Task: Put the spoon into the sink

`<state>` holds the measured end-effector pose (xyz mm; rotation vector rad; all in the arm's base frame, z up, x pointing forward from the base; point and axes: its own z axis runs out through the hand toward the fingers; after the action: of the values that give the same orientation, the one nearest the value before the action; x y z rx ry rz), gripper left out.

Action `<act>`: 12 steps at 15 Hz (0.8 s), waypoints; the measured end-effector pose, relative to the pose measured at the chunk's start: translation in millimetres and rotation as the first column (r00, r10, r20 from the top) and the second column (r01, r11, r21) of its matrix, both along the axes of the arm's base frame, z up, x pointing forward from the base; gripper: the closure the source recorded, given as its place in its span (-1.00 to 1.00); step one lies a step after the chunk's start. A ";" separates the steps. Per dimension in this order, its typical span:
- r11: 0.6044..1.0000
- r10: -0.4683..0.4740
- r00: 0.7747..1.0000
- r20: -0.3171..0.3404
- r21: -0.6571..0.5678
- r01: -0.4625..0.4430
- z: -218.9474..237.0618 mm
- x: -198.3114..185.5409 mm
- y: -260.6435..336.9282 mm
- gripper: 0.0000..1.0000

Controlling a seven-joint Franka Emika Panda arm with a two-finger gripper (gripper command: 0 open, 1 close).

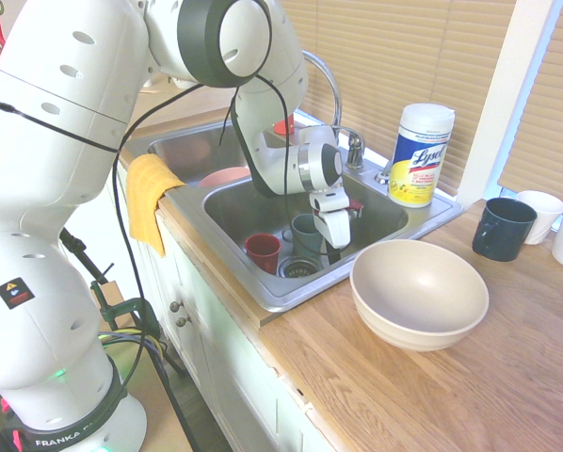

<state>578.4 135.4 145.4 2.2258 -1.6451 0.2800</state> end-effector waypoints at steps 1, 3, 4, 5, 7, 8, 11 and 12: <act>1.000 -0.007 1.000 -0.012 0.005 0.007 0.3 1.0 -1.1 1.00; 1.000 -0.009 0.999 -0.031 0.006 0.009 1.1 5.0 -3.8 -1.00; 1.000 -0.010 0.999 -0.039 0.009 0.011 1.2 6.4 -4.6 -1.00; 1.000 -0.009 0.999 -0.045 0.009 0.009 1.5 7.8 -4.4 -1.00; 1.000 -0.008 0.999 -0.050 0.010 0.009 1.6 9.6 -4.3 -1.00; 1.000 -0.011 0.998 -0.054 0.011 0.011 1.4 10.7 -4.9 -1.00; 1.000 -0.016 0.998 -0.060 0.008 0.017 1.3 16.2 -4.6 -1.00; 1.000 -0.016 0.998 -0.060 0.007 0.016 1.3 18.2 -3.9 -1.00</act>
<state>596.6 131.6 146.7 2.2033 -1.6343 0.2013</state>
